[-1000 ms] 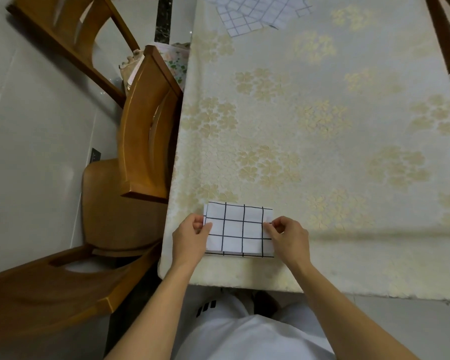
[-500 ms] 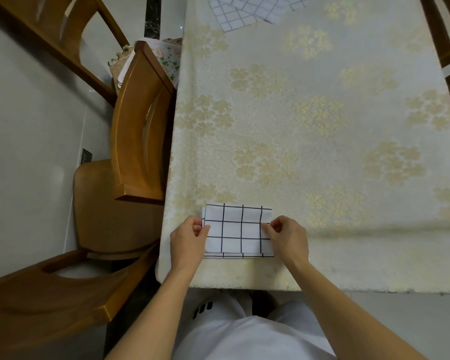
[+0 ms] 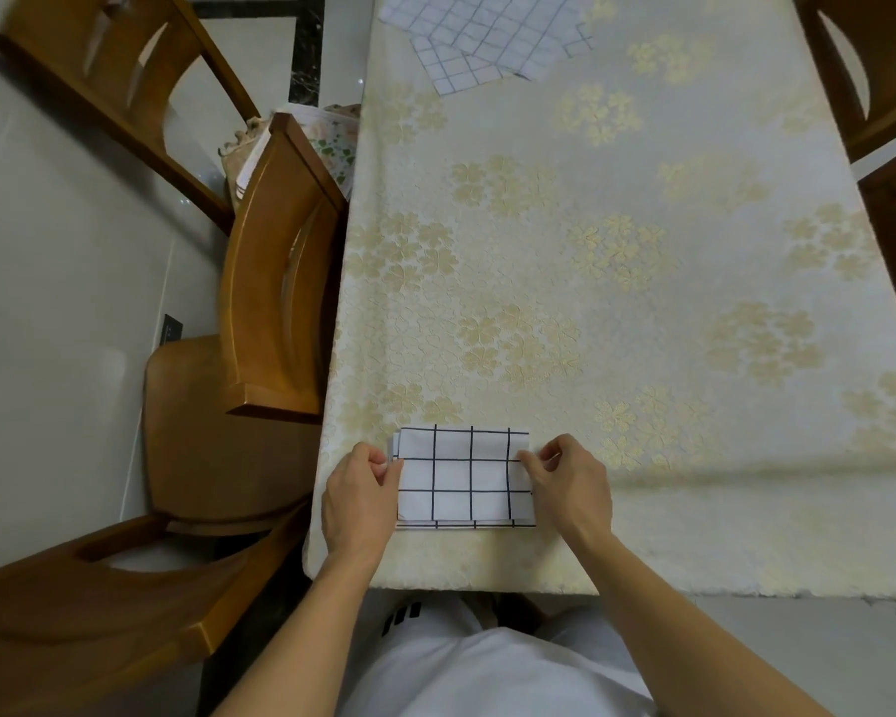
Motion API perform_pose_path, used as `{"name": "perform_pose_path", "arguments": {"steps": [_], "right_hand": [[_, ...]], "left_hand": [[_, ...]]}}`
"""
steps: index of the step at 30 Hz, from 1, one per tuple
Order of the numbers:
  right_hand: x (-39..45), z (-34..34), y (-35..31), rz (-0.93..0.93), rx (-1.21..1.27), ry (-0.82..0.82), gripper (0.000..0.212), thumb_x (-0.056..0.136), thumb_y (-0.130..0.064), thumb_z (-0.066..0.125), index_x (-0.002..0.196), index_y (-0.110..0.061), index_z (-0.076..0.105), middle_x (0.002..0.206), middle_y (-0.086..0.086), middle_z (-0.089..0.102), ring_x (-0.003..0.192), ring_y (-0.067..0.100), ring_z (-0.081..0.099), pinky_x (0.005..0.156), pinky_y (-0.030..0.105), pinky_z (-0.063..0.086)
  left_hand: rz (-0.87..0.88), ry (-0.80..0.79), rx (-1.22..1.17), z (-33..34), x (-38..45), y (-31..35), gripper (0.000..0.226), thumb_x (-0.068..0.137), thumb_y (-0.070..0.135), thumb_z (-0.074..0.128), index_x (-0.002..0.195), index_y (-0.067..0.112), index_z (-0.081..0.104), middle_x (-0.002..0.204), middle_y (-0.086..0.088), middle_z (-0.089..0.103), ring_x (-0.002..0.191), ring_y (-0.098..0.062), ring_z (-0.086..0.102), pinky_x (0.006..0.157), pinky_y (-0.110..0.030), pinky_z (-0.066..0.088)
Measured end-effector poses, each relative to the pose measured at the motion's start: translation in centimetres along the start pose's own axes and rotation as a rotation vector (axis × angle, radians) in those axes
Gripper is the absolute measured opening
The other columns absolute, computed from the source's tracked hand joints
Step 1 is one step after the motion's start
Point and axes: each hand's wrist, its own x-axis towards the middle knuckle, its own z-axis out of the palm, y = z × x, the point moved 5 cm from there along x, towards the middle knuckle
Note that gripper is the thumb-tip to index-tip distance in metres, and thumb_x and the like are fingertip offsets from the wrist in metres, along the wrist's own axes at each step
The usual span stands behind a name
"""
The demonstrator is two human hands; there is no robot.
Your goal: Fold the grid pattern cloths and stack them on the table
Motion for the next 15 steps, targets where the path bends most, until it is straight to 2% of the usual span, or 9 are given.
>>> {"name": "perform_pose_path", "arguments": {"steps": [4,8,12,15], "right_hand": [[0.4,-1.9,-0.8,-0.064,-0.022,0.028,0.02,0.095,-0.04,0.059,0.1,-0.02,0.06,0.093,-0.004,0.065,0.08,0.01,0.06,0.072,0.033,0.055],[0.4,-4.8,-2.4,-0.174,-0.035,0.091,0.019,0.097,-0.037,0.055,0.108,-0.022,0.062,0.103,-0.006,0.063,0.087,0.012,0.059,0.07,0.03,0.048],[-0.4,-7.9,-4.4,-0.377,-0.137,0.208,0.028,0.096,-0.034,0.058,0.119,-0.021,0.065,0.116,-0.006,0.063,0.101,0.016,0.058,0.074,0.033,0.05],[-1.7,-10.0,-5.6,-0.542,-0.192,0.347,0.034,0.09,-0.03,0.066,0.121,-0.017,0.067,0.119,0.0,0.065,0.107,0.022,0.061,0.081,0.038,0.055]], "left_hand": [[0.036,0.064,-0.004,-1.7,0.0,1.8,0.027,0.096,0.038,0.058,0.114,0.019,0.052,0.094,0.004,0.058,0.087,-0.015,0.055,0.067,-0.03,0.041],[0.159,0.117,-0.007,-3.1,-0.1,4.9,0.035,0.098,0.035,0.053,0.129,0.019,0.051,0.107,0.003,0.06,0.098,-0.015,0.053,0.077,-0.03,0.044],[0.444,0.154,0.107,-4.3,-0.6,9.1,0.037,0.098,0.029,0.053,0.132,0.016,0.054,0.124,-0.003,0.061,0.112,-0.021,0.055,0.092,-0.039,0.05],[0.656,0.198,0.181,-4.8,-1.7,11.9,0.041,0.095,0.03,0.049,0.131,0.014,0.058,0.126,-0.005,0.063,0.115,-0.023,0.059,0.095,-0.041,0.051]]}}
